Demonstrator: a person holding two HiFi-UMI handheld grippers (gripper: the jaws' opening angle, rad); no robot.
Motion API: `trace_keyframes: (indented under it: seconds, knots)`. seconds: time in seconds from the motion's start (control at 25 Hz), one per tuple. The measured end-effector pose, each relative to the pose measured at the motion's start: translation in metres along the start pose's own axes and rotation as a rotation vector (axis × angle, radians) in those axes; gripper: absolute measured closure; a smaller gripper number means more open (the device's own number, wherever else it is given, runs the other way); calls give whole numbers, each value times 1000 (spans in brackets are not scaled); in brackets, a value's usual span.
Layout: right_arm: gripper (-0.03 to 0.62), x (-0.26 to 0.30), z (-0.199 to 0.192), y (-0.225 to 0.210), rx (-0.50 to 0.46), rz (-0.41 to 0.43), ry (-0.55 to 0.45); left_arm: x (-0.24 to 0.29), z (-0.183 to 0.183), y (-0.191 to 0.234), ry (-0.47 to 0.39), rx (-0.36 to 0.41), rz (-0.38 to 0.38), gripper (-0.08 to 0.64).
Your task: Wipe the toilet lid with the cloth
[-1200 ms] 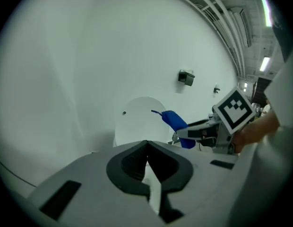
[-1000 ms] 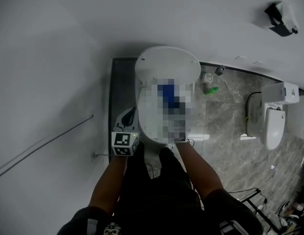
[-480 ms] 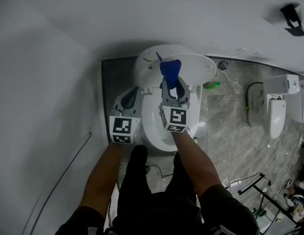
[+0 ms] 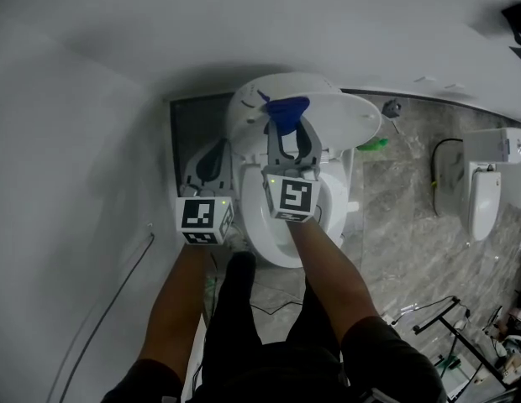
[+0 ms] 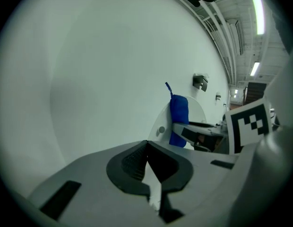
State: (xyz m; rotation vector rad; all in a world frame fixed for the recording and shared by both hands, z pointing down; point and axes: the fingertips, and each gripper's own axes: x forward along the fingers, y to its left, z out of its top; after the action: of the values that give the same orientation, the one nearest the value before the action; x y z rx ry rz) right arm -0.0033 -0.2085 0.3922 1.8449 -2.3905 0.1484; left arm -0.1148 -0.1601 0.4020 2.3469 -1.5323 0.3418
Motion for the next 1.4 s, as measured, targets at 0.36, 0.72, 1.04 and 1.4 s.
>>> trace_keyframes:
  seconds: [0.36,0.72,1.04,1.4]
  knots:
    - [456,-3,13,-45,-9,-81,-14,17,1,-25,9,19,-25,554]
    - [456,-22,4,-141,-25,-224,-11,21,-7,-84,5,-11,-88,554]
    - [456,-39,4,-136,-71,-207,-9,21,-16,-97,1,-23,-80,554]
    - [456,-46,-60,7,-58,48,131,-18,-45,-41,30,-49,4,554]
